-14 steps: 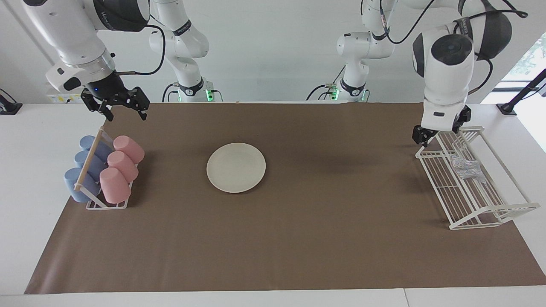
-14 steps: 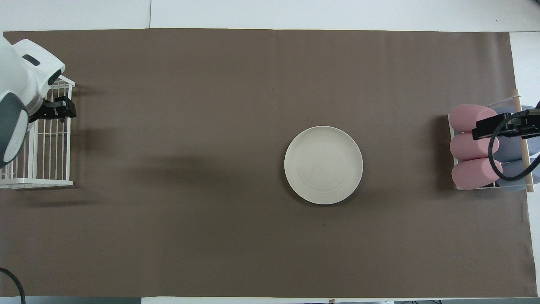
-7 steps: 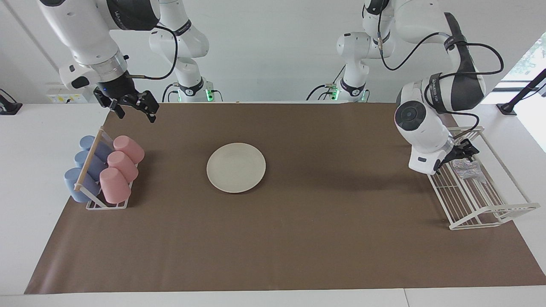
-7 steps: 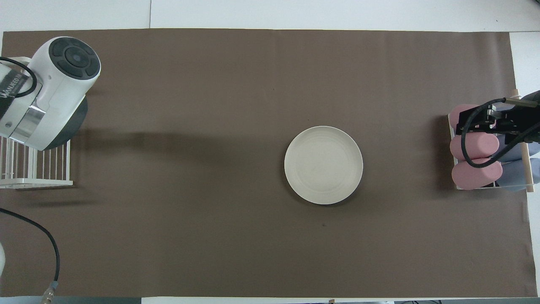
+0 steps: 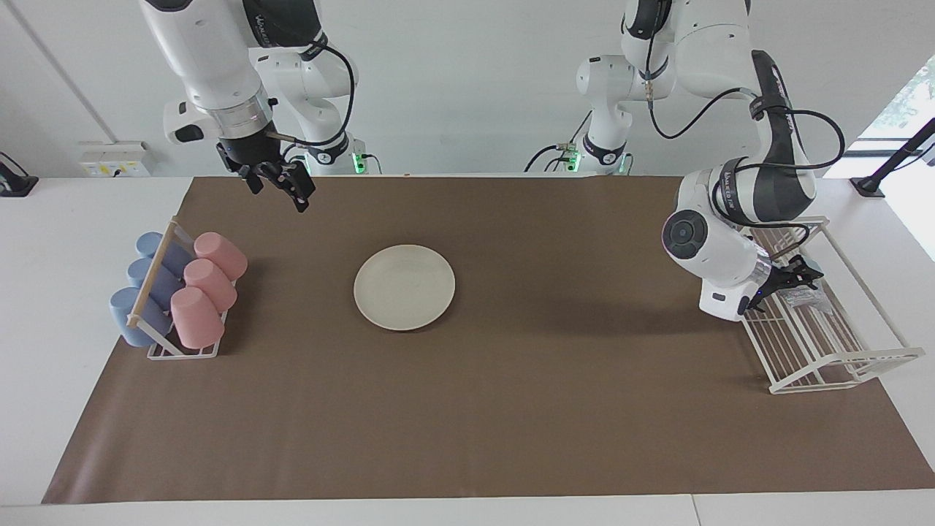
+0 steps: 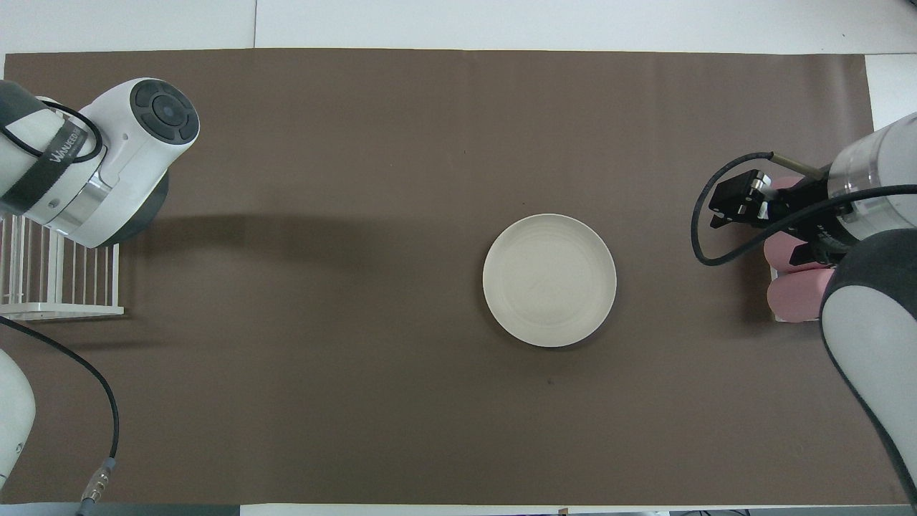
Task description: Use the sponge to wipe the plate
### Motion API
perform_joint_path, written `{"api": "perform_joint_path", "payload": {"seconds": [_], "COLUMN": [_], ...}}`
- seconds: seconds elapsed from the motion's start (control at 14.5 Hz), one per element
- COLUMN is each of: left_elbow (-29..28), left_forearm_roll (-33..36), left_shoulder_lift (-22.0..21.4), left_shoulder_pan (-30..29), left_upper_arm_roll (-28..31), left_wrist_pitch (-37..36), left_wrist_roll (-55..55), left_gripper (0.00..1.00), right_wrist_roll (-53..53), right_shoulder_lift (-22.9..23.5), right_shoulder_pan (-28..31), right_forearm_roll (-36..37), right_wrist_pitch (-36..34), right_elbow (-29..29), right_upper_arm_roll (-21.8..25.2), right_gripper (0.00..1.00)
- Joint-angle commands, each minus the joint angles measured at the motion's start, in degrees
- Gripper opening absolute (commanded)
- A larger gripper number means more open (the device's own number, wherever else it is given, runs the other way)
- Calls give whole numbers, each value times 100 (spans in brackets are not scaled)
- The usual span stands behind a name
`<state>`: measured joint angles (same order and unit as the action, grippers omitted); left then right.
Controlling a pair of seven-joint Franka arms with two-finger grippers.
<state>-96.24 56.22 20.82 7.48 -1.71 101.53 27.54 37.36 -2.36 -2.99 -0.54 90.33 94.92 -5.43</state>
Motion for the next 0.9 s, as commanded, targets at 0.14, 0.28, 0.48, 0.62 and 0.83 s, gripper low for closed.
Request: {"api": "perform_joint_path", "payload": {"seconds": [0.14,0.28,0.48,0.62,0.83], "left_elbow": [-27,-27,-27,-9,43], "left_forearm_roll": [108,100,91,82,38], "left_shoulder_lift": [-43,-43,-43,-43,-43], "left_shoulder_pan": [-89,-89,-89,-80,-80], "left_upper_arm_roll": [-14,-14,-22,-23,-23], "left_wrist_pitch": [-10,-54,-98,-81,-72], "left_wrist_roll": [76,76,76,85,76], "left_gripper": [90,44,0,0,0], "right_wrist_roll": [1219,1693,2117,2318,2775], "right_shoulder_lift": [-98,-98,-89,-54,112], "right_shoulder_pan": [-237,-237,-350,-439,-710], "right_forearm_roll": [-51,-523,-676,-614,-605], "right_wrist_pitch": [-156,-95,46,99,468], "right_elbow": [79,79,79,71,1], "right_upper_arm_roll": [-54,-54,-72,-72,-72], "right_gripper": [100,100,100,100,100]}}
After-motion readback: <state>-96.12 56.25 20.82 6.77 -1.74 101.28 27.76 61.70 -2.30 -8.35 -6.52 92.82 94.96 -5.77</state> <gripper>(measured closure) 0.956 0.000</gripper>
